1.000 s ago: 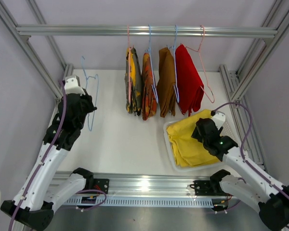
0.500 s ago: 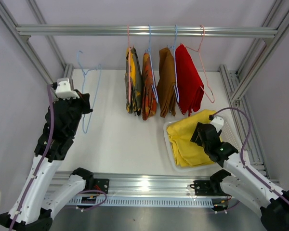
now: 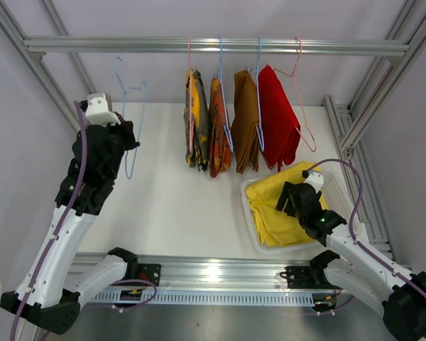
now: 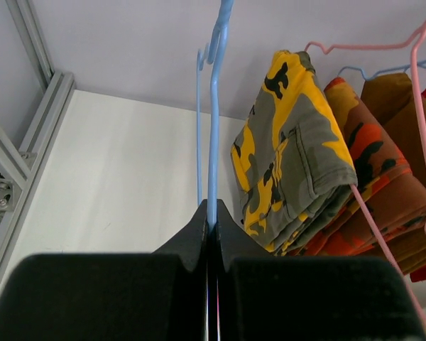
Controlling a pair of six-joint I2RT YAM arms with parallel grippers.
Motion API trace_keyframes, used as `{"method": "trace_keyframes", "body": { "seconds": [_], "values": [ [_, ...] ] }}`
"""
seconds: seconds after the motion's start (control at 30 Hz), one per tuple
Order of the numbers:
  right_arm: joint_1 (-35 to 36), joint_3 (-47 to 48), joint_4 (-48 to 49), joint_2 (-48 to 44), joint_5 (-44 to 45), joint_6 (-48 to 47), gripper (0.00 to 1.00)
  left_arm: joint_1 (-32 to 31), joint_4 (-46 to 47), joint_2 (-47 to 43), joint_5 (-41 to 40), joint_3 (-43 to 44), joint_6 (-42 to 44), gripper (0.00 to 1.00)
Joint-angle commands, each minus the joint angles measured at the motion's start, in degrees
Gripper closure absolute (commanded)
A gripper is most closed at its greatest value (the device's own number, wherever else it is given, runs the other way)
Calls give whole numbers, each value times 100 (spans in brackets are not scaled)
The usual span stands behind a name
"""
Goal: Remove the trousers from the hanger
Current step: Place the hanger at the clothesline.
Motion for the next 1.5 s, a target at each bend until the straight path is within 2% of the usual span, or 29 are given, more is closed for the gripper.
{"method": "trace_keyframes", "body": {
  "seconds": [0.0,0.53,0.7,1.0,1.47],
  "values": [
    [19,27,223,-9,-45,-54,23,-45,285,276,-225,617,119,99],
    [19,89,258,194,-63,-71,22,-36,364,1893,-427,2014,479,99],
    [19,107,259,264,-45,-71,22,96,391,2201,-287,2182,365,99],
    [37,115,276,290,-45,-63,22,394,364,2535,-93,2235,313,99],
    [28,107,250,264,-28,-54,22,483,311,2404,82,1866,207,99]
  ]
}}
